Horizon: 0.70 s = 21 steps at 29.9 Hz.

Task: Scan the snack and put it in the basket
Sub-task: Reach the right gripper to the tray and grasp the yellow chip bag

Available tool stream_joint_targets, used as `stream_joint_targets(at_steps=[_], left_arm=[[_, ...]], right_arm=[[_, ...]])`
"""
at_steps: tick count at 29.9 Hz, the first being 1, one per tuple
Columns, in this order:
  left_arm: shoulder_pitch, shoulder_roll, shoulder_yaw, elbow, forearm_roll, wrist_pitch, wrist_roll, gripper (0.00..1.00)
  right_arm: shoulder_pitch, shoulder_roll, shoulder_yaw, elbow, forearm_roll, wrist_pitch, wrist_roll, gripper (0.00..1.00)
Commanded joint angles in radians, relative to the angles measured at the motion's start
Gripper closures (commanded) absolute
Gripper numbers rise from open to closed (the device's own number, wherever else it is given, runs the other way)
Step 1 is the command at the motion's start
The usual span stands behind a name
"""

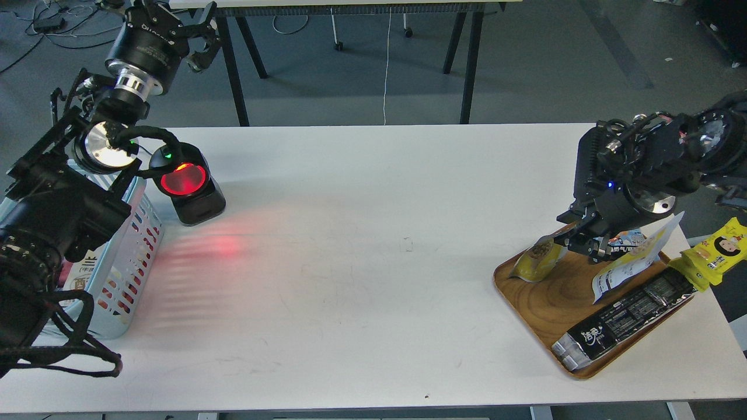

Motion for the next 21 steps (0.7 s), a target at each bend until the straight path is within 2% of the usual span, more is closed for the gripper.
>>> stream_joint_targets(at_steps=[1,4,13,21], left_arm=[[-0.001,0.008,0.000,0.000,0.000,0.000,0.002,0.00],[-0.001,0.011,0.000,0.000,0.000,0.000,0.002,0.00],[-0.001,0.011,0.000,0.000,0.000,0.000,0.002,0.00],[-0.002,0.020,-0.002,0.000,0.000,0.000,-0.001,0.00]], right_arm=[[-0.006,0.006,-0.001,-0.001,0.000,0.000,0.000,0.91],[-0.012,0.009,-0.001,-0.006,0.005,-0.001,0.000,1.00],[0.002,0.004,0.002,0.006,0.104,-0.008,0.000,1.00],[0.112,0.012,0.038,0.051,0.150,-0.008,0.000,1.00]])
